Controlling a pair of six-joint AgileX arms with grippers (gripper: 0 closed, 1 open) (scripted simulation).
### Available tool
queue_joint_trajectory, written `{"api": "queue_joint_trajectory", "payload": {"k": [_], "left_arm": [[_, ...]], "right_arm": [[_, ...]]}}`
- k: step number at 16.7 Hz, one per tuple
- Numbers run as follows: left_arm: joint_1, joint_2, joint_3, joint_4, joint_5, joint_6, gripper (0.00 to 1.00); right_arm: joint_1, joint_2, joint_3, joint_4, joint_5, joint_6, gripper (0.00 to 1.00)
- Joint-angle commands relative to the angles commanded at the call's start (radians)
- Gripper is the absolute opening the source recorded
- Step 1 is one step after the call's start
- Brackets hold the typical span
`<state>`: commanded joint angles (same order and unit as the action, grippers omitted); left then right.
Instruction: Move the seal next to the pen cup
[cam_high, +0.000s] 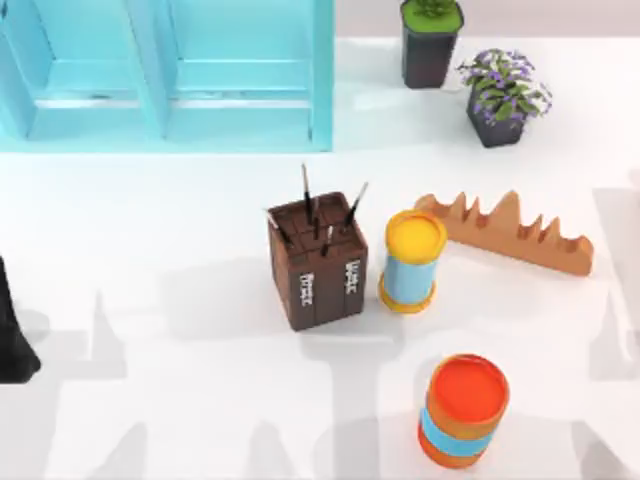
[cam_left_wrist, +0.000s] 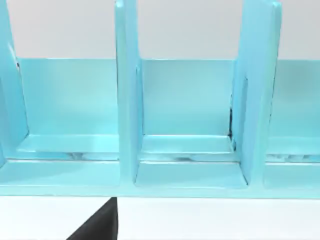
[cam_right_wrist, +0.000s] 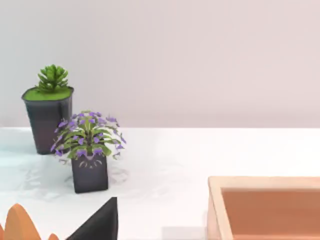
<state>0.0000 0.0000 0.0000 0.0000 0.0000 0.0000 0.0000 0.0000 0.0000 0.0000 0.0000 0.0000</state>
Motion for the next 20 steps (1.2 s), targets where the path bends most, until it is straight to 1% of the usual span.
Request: {"api": "queue_joint_trajectory", "payload": {"k": [4, 6, 8, 11, 16, 20], "left_arm": [[0.004, 0.032, 0.031, -0.029, 0.000, 0.005, 1.00], [0.013, 0.106, 0.102, -0.094, 0.001, 0.017, 1.00], [0.026, 0.222, 0.213, -0.188, 0.003, 0.034, 1.00], [0.051, 0.475, 0.432, -0.368, 0.005, 0.066, 1.00], [0.104, 1.005, 0.835, -0.721, 0.005, 0.125, 1.00], [0.146, 1.359, 1.130, -0.986, 0.003, 0.169, 1.00]], "right_arm": [[0.000, 0.000, 0.000, 0.000, 0.000, 0.000, 1.00], [0.000, 0.000, 0.000, 0.000, 0.000, 0.000, 1.00], [0.000, 0.000, 0.000, 0.000, 0.000, 0.000, 1.00], [0.000, 0.000, 0.000, 0.000, 0.000, 0.000, 1.00], [0.000, 0.000, 0.000, 0.000, 0.000, 0.000, 1.00], [0.000, 0.000, 0.000, 0.000, 0.000, 0.000, 1.00]]}}
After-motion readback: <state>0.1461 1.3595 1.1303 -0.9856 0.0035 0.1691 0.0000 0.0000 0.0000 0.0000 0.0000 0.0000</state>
